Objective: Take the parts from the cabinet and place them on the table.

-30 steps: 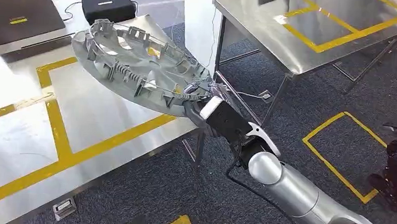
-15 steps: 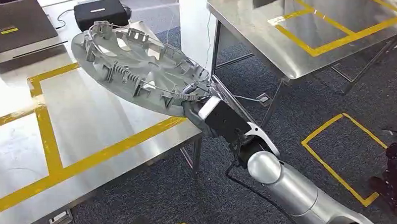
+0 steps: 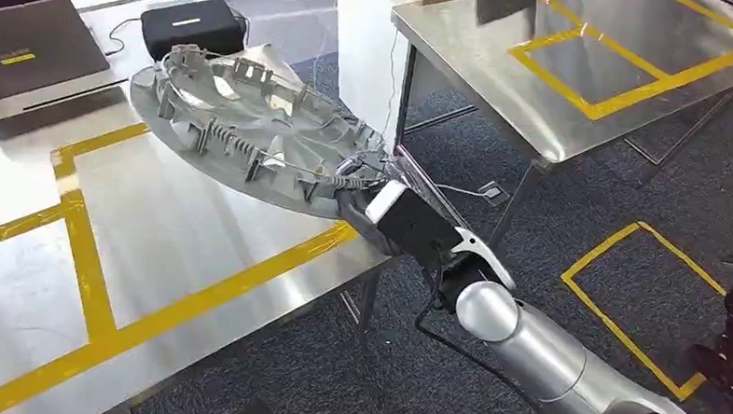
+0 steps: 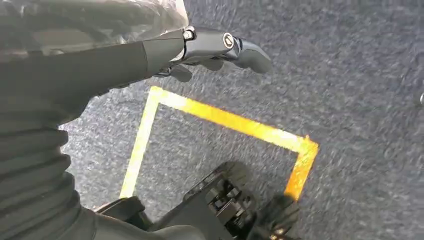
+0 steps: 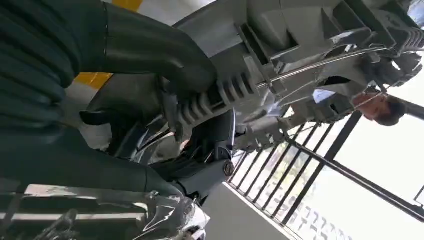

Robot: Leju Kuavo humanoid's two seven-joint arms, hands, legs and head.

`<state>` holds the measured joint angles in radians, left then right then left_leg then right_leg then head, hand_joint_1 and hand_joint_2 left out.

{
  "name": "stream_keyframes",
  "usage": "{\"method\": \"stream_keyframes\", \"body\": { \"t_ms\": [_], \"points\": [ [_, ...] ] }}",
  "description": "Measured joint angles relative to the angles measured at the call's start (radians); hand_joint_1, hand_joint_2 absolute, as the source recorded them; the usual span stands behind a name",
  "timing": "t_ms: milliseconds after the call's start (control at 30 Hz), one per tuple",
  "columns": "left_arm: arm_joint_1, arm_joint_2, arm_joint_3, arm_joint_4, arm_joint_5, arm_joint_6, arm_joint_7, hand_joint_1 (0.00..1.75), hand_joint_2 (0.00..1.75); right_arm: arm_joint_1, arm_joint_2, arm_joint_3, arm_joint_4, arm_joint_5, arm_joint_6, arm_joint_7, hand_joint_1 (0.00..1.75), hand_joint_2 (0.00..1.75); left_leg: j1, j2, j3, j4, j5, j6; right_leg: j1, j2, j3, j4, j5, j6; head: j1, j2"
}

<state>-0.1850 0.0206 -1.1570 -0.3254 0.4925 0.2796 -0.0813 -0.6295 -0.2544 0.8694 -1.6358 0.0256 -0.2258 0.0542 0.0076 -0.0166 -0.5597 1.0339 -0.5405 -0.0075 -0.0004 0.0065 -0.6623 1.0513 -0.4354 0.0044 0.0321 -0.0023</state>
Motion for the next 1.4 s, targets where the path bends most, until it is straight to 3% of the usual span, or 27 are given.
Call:
{"method": "stream_keyframes", "body": {
  "t_ms": [100,167,233,267,300,333,367,433,533,567,633,667,767,800,867,900,933,967,1033,1067,1100,1133,1233,1267,1300,1333,1400],
  "points": [
    [0.001,0.000,0.000,0.000,-0.001,-0.001,0.000,0.00,1.75,0.000,-0.001,-0.002,0.000,0.003,-0.001,0.000,1.75,1.75,0.002,0.002,0.011,-0.011,-0.008,-0.015,0.000,0.004,0.003,-0.005,-0.007,-0.018,0.000,0.000],
    [0.000,0.000,0.000,0.000,-0.002,-0.001,0.000,0.00,1.75,0.001,0.000,-0.003,-0.001,0.003,-0.001,0.001,1.75,1.75,0.003,0.004,-0.009,0.037,-0.031,-0.022,-0.005,0.001,0.023,-0.015,-0.012,-0.030,-0.002,0.000],
    [0.000,0.000,0.000,0.000,-0.002,-0.001,0.000,0.00,1.75,0.002,0.001,0.000,0.000,0.003,0.000,0.000,1.75,1.75,0.004,0.004,-0.101,0.200,-0.087,-0.028,-0.004,-0.001,0.034,-0.016,-0.022,-0.037,-0.003,0.000],
    [0.002,0.000,0.000,0.000,-0.002,-0.001,0.000,0.00,1.75,0.002,0.001,0.000,0.000,0.003,0.000,0.000,1.75,1.75,0.004,0.004,-0.147,0.269,-0.101,-0.030,-0.004,-0.001,0.039,-0.016,-0.028,-0.037,-0.003,0.000],
    [0.004,0.000,0.000,0.000,-0.002,-0.001,0.000,0.00,1.75,0.002,0.001,0.000,0.000,0.003,0.000,0.000,1.75,1.75,0.004,0.004,-0.180,0.300,-0.093,-0.030,-0.004,0.000,0.045,-0.015,-0.034,-0.037,-0.003,0.000],
    [0.005,0.000,0.000,0.000,-0.002,-0.001,0.000,0.00,1.75,0.002,0.001,0.000,0.000,0.003,0.000,0.000,1.75,1.75,0.004,0.004,-0.185,0.284,-0.058,-0.030,-0.004,0.001,0.054,-0.015,-0.040,-0.036,-0.003,0.000],
    [0.005,0.000,0.000,0.000,-0.002,-0.001,0.000,0.00,1.75,0.002,0.001,0.000,0.000,0.003,0.000,0.000,1.75,1.75,0.005,0.004,-0.172,0.231,-0.007,-0.029,-0.004,0.002,0.065,-0.015,-0.048,-0.034,-0.003,0.000],
    [0.005,0.000,0.000,0.000,-0.001,0.000,-0.007,0.00,1.75,0.002,0.001,0.000,0.000,0.003,0.000,0.000,1.75,1.75,0.005,0.004,-0.114,0.055,0.112,-0.022,-0.005,0.003,0.094,-0.013,-0.068,-0.027,-0.003,0.000],
    [0.003,0.000,0.002,0.000,0.011,-0.003,-0.003,0.00,1.75,0.000,0.001,0.000,0.001,0.003,-0.002,0.000,1.75,1.75,-0.004,0.002,-0.085,0.022,0.078,-0.005,-0.001,0.005,0.089,-0.010,-0.075,-0.010,-0.003,0.000],
    [0.004,0.000,0.002,0.000,0.011,-0.003,-0.001,0.00,1.75,0.002,0.001,-0.001,0.001,0.006,-0.003,0.001,1.75,1.75,0.000,0.002,-0.086,0.014,0.073,-0.009,0.001,0.004,0.084,-0.006,-0.078,-0.012,-0.003,0.000],
    [0.008,0.000,0.003,0.001,0.011,-0.003,-0.001,0.00,1.75,0.002,0.001,0.000,0.002,0.013,-0.003,0.004,1.75,1.75,0.000,-0.001,-0.087,0.014,0.072,-0.006,0.001,0.002,0.087,-0.011,-0.077,-0.013,0.000,0.000],
    [0.008,0.000,0.003,0.001,0.011,-0.003,-0.003,0.00,1.75,0.002,0.001,0.001,0.002,0.015,-0.003,0.005,1.75,1.75,-0.007,-0.003,-0.088,0.019,0.065,0.006,-0.002,0.001,0.091,-0.026,-0.075,-0.003,0.000,0.000],
    [0.008,0.000,0.005,0.000,0.009,-0.001,-0.009,0.00,1.75,0.001,0.001,0.001,0.002,0.029,-0.005,0.014,1.75,1.75,0.003,-0.005,-0.078,0.005,0.068,0.021,-0.002,-0.001,0.092,-0.014,-0.089,0.017,0.000,0.000],
    [0.007,0.000,0.006,0.000,0.009,-0.001,-0.010,0.00,1.75,-0.001,0.001,0.000,0.002,0.032,-0.005,0.015,1.75,1.75,0.004,-0.004,-0.077,0.004,0.066,0.027,-0.002,-0.001,0.068,0.033,-0.113,0.018,0.003,0.000],
    [0.007,0.000,0.008,0.000,0.009,-0.001,-0.012,0.00,1.75,0.001,0.001,0.001,0.002,0.034,-0.006,0.016,1.75,1.75,0.003,-0.007,-0.076,0.005,0.063,0.031,-0.005,-0.001,-0.020,0.192,-0.175,0.020,0.006,0.000],
    [0.008,0.000,0.008,0.001,0.010,-0.001,-0.012,0.00,1.75,0.003,0.001,0.002,0.002,0.034,-0.006,0.016,1.75,1.75,0.003,-0.011,-0.076,0.005,0.062,0.031,-0.006,-0.001,-0.065,0.262,-0.191,0.020,0.006,0.000],
    [0.008,0.000,0.008,0.001,0.010,-0.001,-0.012,0.00,1.75,0.003,0.001,0.002,0.002,0.034,-0.006,0.017,1.75,1.75,0.003,-0.018,-0.075,0.005,0.061,0.030,-0.007,-0.001,-0.090,0.288,-0.182,0.020,0.006,0.000],
    [0.008,0.000,0.008,0.001,0.010,-0.001,-0.012,0.00,1.75,0.004,0.001,0.002,0.003,0.035,-0.006,0.019,1.75,1.75,0.004,-0.026,-0.072,0.006,0.059,0.028,-0.009,-0.001,-0.089,0.266,-0.149,0.020,0.006,0.000],
    [0.007,-0.001,0.009,0.000,0.010,-0.001,-0.012,0.00,1.75,0.004,0.001,0.002,0.003,0.035,-0.005,0.021,1.75,1.75,0.006,-0.047,-0.062,0.009,0.052,0.019,-0.014,0.008,-0.031,0.113,-0.042,0.018,0.006,0.000],
    [0.006,-0.001,0.009,0.000,0.010,-0.001,-0.013,0.00,1.75,0.004,0.001,0.002,0.002,0.035,-0.005,0.021,1.75,1.75,0.010,-0.057,-0.058,0.012,0.047,0.012,-0.019,0.037,0.001,0.027,-0.003,0.019,0.006,0.000],
    [0.004,0.000,0.009,0.000,0.010,-0.001,-0.013,0.00,1.75,0.005,0.000,0.002,0.003,0.035,-0.005,0.020,1.75,1.75,0.007,-0.064,-0.064,0.014,0.045,0.006,-0.019,0.072,0.013,0.022,-0.020,0.022,0.003,0.000],
    [0.001,-0.001,0.009,0.000,0.010,-0.001,-0.013,0.00,1.75,0.003,0.000,0.002,0.002,0.035,-0.005,0.019,1.75,1.75,0.012,-0.076,-0.068,0.018,0.046,0.000,-0.018,0.066,0.023,-0.004,-0.030,0.017,0.001,0.000],
    [0.008,-0.003,0.009,0.000,0.009,-0.002,-0.013,0.00,1.75,0.001,0.002,0.002,0.002,0.037,-0.005,0.019,1.75,1.75,0.020,-0.103,-0.069,0.005,0.052,-0.023,-0.011,0.039,0.027,-0.005,-0.030,-0.003,0.001,0.000],
    [0.010,-0.004,0.009,0.000,0.009,-0.002,-0.013,0.00,1.75,0.001,0.004,0.002,0.002,0.038,-0.005,0.020,1.75,1.75,0.018,-0.070,-0.074,0.012,0.042,-0.025,-0.015,0.026,0.035,-0.014,-0.027,-0.012,0.002,0.000],
    [0.008,-0.004,0.009,0.000,0.008,-0.001,-0.013,0.00,1.75,0.001,0.004,0.002,0.002,0.039,-0.005,0.021,1.75,1.75,0.012,-0.026,-0.085,0.041,0.026,-0.028,-0.014,0.016,0.041,-0.019,-0.029,-0.018,-0.003,0.000],
    [0.006,-0.004,0.009,0.000,0.008,-0.001,-0.014,0.00,1.75,0.001,0.004,0.002,0.002,0.039,-0.004,0.021,1.75,1.75,0.012,-0.009,-0.114,0.100,-0.003,-0.030,-0.011,0.004,0.045,-0.019,-0.031,-0.024,-0.005,0.000],
    [0.005,-0.005,0.009,0.000,0.007,-0.001,-0.015,0.00,1.75,0.002,0.004,0.003,0.002,0.039,-0.004,0.021,1.75,1.75,0.012,-0.001,-0.193,0.253,-0.056,-0.034,-0.007,-0.023,0.050,-0.018,-0.038,-0.030,-0.005,0.000]
  ]
}}
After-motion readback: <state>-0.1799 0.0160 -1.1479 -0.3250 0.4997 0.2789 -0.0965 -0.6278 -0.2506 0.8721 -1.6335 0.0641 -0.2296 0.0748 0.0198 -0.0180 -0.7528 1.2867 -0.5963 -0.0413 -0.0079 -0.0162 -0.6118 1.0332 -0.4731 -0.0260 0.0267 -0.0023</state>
